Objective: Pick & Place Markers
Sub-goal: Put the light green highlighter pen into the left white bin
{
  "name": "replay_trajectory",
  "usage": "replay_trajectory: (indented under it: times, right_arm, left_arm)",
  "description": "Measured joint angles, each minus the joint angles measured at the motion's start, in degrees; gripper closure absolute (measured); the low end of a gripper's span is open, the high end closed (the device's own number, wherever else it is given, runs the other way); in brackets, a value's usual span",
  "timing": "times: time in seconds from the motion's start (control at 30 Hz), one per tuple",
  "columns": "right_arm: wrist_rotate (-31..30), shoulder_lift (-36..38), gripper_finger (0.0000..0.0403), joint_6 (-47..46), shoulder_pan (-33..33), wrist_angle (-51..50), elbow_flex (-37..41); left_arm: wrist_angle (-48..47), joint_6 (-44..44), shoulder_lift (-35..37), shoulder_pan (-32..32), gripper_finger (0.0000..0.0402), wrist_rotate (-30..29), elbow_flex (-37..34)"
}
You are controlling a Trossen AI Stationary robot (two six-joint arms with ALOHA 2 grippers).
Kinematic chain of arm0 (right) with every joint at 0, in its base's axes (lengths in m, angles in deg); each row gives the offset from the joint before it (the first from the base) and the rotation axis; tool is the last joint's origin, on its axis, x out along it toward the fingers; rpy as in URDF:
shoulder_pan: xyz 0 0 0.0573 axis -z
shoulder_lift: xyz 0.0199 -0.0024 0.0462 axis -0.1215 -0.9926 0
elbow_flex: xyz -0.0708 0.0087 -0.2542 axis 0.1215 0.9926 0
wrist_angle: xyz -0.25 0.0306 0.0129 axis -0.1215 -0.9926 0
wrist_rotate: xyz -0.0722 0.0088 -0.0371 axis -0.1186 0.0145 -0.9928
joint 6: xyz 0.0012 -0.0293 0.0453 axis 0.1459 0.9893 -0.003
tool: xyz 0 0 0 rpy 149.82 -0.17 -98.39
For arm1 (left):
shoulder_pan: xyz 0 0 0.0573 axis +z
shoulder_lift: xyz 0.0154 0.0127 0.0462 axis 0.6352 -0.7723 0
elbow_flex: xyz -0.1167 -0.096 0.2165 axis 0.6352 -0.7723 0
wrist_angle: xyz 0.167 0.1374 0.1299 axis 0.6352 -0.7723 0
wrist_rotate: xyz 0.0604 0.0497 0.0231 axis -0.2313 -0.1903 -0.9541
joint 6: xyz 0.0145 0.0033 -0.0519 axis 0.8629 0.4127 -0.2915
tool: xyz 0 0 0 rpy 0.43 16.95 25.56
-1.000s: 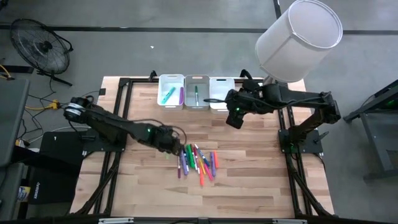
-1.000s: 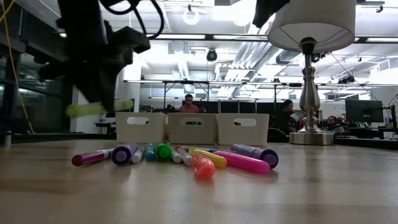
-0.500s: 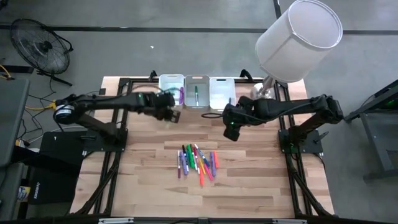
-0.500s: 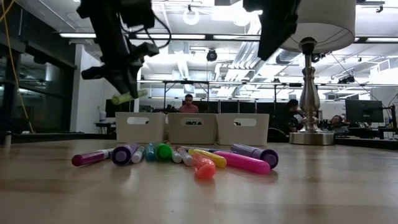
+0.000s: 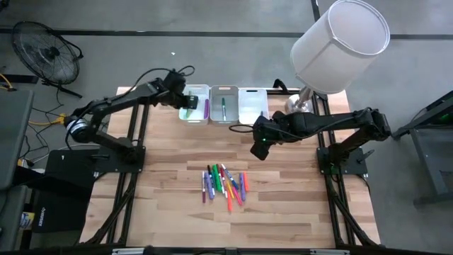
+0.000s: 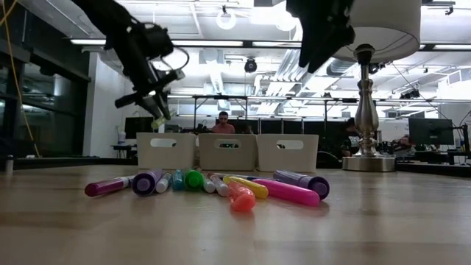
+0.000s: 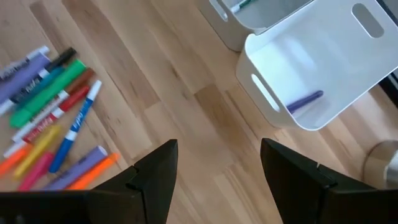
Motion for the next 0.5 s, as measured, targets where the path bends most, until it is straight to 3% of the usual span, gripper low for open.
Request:
replay_trajectory:
  times: [0.17,0.5]
  right_arm:
    - [-0.02,0.0,0.0185,-2.15,0.19,1.04,-0.02]
    - [-1.94,0.0,0.0185,-5.71,0.57,2.23,-0.04]
  left_arm:
    - [1.78,3.8,-3.15,4.17,0.0349,2.75,0.0]
    - [7.72,5.66,-8.44,4.38,0.0349,5.12,-0.02]
